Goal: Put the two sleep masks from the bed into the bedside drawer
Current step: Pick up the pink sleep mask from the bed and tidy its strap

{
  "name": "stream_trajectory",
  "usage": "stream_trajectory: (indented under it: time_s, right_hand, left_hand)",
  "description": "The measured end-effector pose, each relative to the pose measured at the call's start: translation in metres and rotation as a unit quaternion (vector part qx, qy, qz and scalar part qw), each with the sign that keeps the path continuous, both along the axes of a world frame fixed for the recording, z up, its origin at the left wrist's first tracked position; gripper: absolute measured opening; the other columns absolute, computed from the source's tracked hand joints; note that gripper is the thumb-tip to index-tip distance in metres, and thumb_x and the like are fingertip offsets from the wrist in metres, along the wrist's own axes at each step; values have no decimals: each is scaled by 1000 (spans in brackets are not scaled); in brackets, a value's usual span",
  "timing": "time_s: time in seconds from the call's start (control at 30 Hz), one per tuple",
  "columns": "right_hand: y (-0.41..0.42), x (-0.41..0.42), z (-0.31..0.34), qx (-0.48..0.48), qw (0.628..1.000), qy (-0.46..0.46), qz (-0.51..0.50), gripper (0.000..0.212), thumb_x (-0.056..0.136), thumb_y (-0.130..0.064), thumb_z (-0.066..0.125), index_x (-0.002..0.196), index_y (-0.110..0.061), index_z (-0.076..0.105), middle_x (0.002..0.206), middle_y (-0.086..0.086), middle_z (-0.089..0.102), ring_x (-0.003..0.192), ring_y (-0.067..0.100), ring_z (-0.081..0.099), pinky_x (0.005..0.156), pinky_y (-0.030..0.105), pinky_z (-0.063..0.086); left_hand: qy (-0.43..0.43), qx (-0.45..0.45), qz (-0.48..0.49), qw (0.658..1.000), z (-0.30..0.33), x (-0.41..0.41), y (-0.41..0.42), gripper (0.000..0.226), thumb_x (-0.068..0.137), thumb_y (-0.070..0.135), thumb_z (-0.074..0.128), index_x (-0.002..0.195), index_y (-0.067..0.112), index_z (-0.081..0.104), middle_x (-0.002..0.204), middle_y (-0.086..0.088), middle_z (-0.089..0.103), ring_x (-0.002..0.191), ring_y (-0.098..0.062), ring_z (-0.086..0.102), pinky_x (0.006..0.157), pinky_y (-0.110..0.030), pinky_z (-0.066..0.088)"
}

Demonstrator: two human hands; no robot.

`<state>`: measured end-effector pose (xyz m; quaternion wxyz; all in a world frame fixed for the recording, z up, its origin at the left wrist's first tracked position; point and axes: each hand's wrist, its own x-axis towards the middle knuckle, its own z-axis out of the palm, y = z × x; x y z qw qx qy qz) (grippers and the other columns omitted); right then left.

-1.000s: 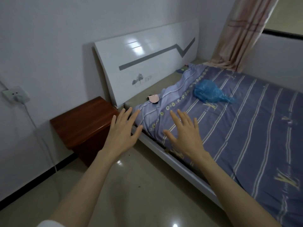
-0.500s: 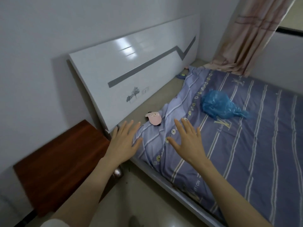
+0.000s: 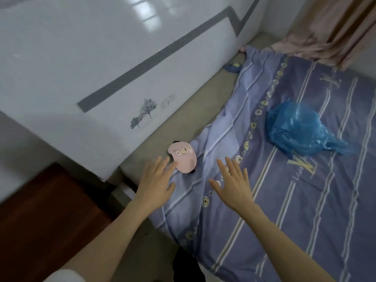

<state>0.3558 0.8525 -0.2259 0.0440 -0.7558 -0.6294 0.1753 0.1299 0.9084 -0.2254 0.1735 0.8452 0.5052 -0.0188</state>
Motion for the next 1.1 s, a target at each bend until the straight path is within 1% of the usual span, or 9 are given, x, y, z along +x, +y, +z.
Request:
stream_trajectory:
  time_s: [0.17,0.37,0.57,0.73,0.87,0.93,1.0,1.03,1.1]
  right_hand:
    - [61,24,-91,-59,998,6,-6,68,90,-50,39,145,-25,7,158,8,7,145,29,0,117,55,6]
    - [97,29,-165,-85,996,-13,8,71,89,-50,39,145,-27,2,158,9,1,145,30,-4,115,57,6]
    - [100,27,-190,-83,996,-25,13,67,90,-47,40,145,-22,12,157,13,4,144,34,0,114,58,10]
    - [109,30,-170,-146,987,66,-16,63,92,-43,39,145,-24,11,158,8,-1,145,29,-5,116,53,6]
    - [124,33,-116,-139,952,246,-118,57,94,-32,43,144,-19,19,156,9,17,144,26,13,117,42,18]
    - [130,32,-78,-113,929,320,-147,56,94,-31,44,143,-20,20,155,6,22,142,22,20,113,35,21]
    - [137,30,-38,-73,921,352,-148,56,93,-31,45,143,-22,21,154,3,24,141,19,22,110,28,21]
    - [141,30,-20,-54,923,355,-139,57,93,-31,45,143,-22,20,154,2,24,141,17,22,110,27,20]
    - [146,30,19,-14,929,352,-111,60,93,-30,47,144,-21,18,155,-1,22,141,14,20,111,26,18]
  left_hand:
    - [38,-52,-11,998,-85,37,46,59,91,29,43,143,21,15,155,-7,15,143,-26,7,115,-54,4]
    - [22,-41,-26,999,-156,60,79,68,86,24,53,142,20,16,156,-8,11,144,-27,1,113,-56,3]
    - [-8,-44,-34,998,-179,65,96,46,84,15,56,128,18,48,146,-14,38,136,-35,29,110,-56,25]
    - [-96,-16,-18,995,-149,62,101,28,81,0,55,107,5,63,113,-16,67,104,-35,62,92,-50,48]
    - [-197,-59,136,969,-93,62,121,28,93,13,42,117,14,55,98,-20,70,80,-37,63,66,-35,46]
    - [-239,-56,162,956,-56,61,135,26,94,17,39,113,12,56,91,-13,69,72,-25,62,62,-27,43]
    - [-280,-52,170,943,-15,59,148,20,95,17,40,101,14,58,77,2,62,63,-6,53,56,-13,38]
    - [-290,-50,171,940,3,57,153,17,95,17,40,92,16,57,69,6,56,59,-3,48,53,-14,37]
    - [-309,-51,170,934,44,53,158,19,95,18,40,85,11,55,62,2,49,55,-9,44,52,-15,34]
